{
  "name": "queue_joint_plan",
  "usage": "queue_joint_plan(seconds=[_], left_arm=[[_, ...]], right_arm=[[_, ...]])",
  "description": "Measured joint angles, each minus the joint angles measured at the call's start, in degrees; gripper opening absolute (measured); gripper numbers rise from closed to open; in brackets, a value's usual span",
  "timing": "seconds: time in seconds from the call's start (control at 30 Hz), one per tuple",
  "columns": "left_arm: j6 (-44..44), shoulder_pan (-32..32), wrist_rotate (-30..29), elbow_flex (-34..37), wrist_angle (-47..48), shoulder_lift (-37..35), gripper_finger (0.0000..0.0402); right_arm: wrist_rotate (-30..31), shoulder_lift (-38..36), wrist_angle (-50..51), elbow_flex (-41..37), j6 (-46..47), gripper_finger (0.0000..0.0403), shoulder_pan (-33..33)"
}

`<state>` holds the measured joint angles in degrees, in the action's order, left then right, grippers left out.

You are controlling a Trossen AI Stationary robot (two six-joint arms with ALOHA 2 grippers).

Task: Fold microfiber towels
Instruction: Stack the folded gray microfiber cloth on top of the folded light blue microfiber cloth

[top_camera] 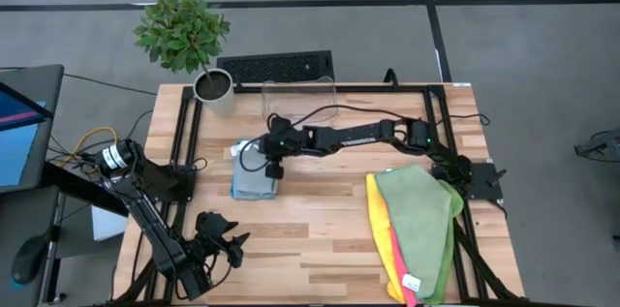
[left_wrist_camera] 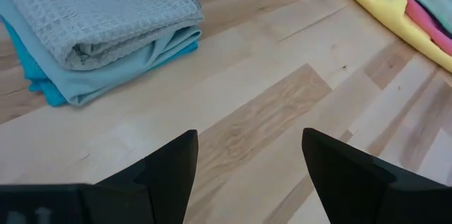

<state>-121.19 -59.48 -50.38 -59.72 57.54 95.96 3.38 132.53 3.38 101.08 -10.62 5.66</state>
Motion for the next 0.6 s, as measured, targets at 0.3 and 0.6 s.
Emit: queue_joint_plan(seconds=[0.3, 0.6], left_arm=[[0.02, 0.61, -3.79, 0.0, 0.62, 0.0, 0.0247], [0.94, 4.89, -12.38, 0.0, 8.92, 0.0, 0.0247]], right_arm=[[2.29, -0.84, 3.11, 1.37, 0.12, 0.0219, 0.11], [-0.78, -16.6, 20.04, 2.97, -0.8, 0.0242, -0.24]])
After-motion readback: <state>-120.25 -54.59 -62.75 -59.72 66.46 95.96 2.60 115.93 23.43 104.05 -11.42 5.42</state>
